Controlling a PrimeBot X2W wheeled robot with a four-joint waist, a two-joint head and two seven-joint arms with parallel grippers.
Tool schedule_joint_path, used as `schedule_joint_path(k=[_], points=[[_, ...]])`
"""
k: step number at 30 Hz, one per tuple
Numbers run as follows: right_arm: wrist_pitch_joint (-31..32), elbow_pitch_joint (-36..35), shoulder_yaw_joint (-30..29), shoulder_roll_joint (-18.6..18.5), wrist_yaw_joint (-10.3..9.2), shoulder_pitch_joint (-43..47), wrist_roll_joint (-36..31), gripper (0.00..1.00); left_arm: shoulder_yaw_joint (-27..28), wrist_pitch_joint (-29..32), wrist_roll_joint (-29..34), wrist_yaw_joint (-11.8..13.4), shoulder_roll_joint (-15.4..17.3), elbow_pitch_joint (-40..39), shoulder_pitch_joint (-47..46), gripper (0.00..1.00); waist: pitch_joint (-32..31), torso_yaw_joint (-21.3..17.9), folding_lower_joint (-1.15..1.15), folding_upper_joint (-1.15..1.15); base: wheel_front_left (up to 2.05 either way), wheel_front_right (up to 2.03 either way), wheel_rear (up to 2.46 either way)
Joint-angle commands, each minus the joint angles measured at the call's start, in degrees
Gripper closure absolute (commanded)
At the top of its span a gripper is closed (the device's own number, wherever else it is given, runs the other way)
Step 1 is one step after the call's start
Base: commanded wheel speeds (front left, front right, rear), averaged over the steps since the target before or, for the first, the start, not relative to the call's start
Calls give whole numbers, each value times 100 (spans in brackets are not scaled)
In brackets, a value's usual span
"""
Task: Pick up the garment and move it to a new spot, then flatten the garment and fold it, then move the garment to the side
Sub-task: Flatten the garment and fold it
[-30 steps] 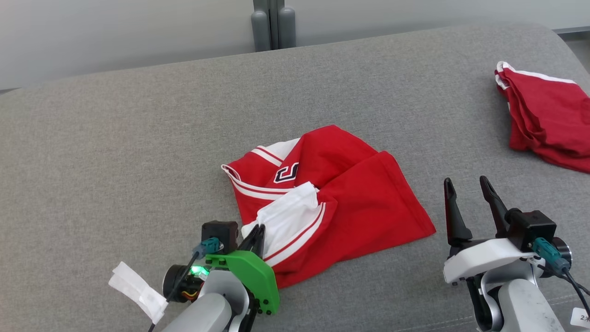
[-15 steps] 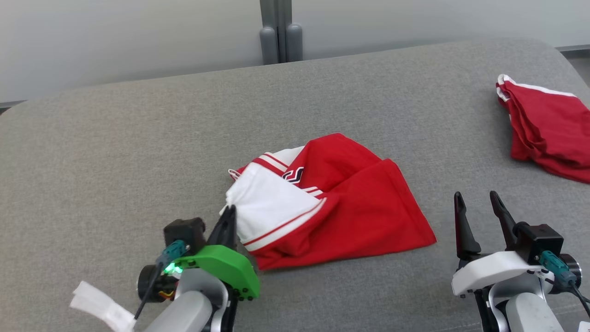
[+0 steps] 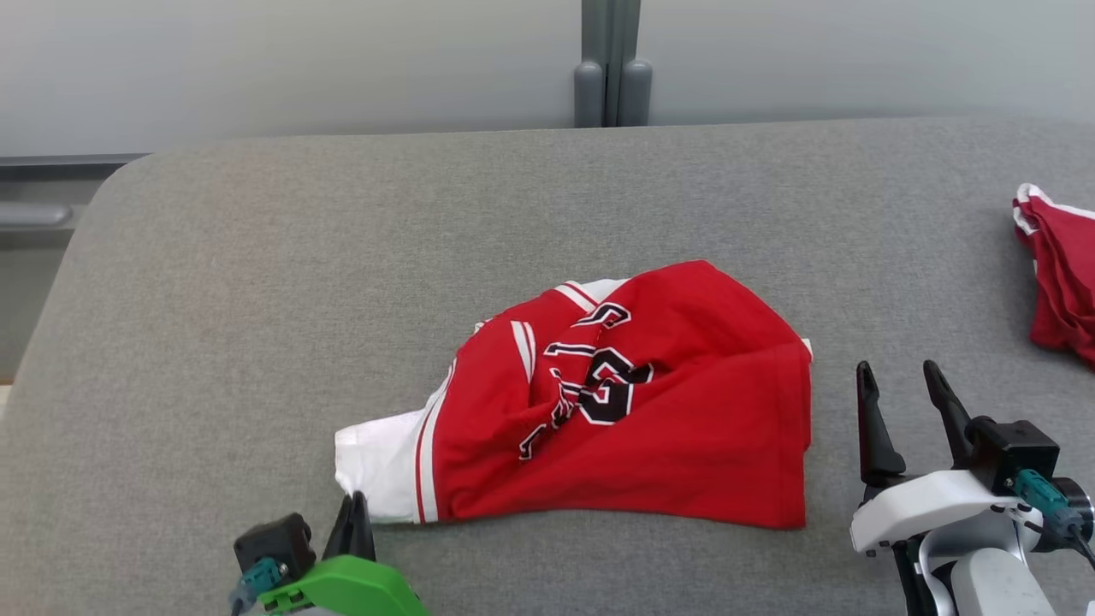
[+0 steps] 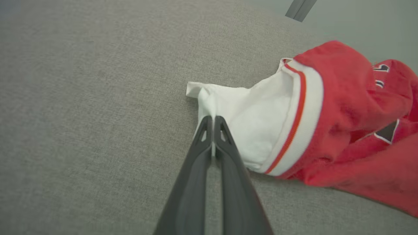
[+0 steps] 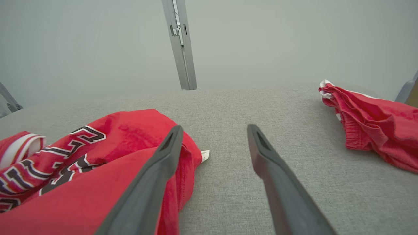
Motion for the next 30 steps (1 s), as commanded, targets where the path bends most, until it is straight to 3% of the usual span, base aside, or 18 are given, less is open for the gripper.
schedule_joint_path(k=[1, 11, 12, 13, 14, 15, 23, 30], points=[[9, -18, -30, -15, -9, 0, -37, 0, -25, -17, -34, 38, -11, -30, 135, 100, 33, 133, 0, 0, 0, 0, 0], [17, 25, -49, -16, -9, -111, -49, 0, -544, 429, 102, 96, 25, -328, 442, 100, 95, 178, 0, 0, 0, 0, 0], [11, 33, -52, -16, -9, -110, -44, 0, -571, 420, 135, 102, 44, -373, 412, 93, 96, 163, 0, 0, 0, 0, 0], [6, 40, -59, -16, -9, -110, -42, 0, -569, 392, 144, 115, 51, -413, 379, 62, 96, 150, 0, 0, 0, 0, 0], [-3, 48, -68, -16, -9, -112, -37, 0, -561, 365, 187, 143, 80, -451, 323, 19, 90, 130, 0, 0, 0, 0, 0], [-9, 54, -71, -16, -9, -117, -31, 0, -549, 334, 230, 161, 109, -477, 275, 0, 86, 112, 0, 0, 0, 0, 0], [-51, 54, -134, -16, -9, -56, -27, 0, -315, 196, 426, 285, 346, -925, -79, 0, -60, -36, 0, 0, 0, 0, 0], [-5, 19, -146, -16, -9, -34, -52, 0, -492, 507, 647, -11, 492, -713, -816, 0, -99, -113, 0, 0, 0, 0, 0]])
